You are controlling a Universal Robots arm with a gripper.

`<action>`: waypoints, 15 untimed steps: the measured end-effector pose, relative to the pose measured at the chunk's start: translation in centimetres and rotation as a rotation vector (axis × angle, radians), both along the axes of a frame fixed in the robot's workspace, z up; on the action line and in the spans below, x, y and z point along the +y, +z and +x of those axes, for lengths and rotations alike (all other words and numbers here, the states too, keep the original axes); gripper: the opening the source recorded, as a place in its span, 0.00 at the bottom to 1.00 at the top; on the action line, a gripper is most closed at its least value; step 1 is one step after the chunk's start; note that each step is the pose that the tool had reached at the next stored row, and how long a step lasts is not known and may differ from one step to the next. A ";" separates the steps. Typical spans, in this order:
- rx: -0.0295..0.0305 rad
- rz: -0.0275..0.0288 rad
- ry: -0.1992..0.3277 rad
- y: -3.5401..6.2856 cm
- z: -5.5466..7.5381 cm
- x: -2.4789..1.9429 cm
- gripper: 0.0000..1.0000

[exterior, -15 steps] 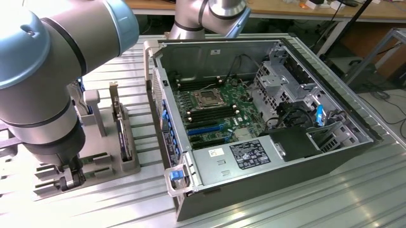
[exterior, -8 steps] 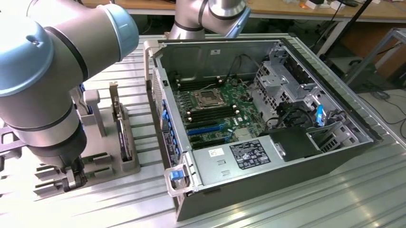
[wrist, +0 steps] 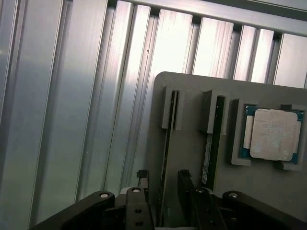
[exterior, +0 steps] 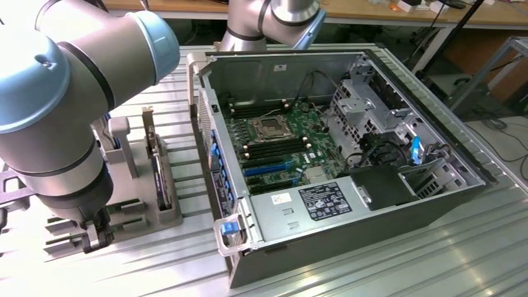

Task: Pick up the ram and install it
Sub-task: 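Pick up the ram and move it above insertion slot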

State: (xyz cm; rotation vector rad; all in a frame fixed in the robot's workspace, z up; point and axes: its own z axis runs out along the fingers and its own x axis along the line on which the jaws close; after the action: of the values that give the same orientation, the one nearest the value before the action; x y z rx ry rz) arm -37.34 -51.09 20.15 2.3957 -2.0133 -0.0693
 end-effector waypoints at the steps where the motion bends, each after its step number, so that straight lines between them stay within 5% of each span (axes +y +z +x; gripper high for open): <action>1: 0.0000 0.0001 0.000 0.00 0.0 0.00 0.38; 15: 0.0000 0.0000 0.000 -0.06 0.0 -0.19 0.20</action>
State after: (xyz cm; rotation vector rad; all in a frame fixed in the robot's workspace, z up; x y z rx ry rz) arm -37.37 -51.27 20.09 2.3958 -2.0133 -0.0693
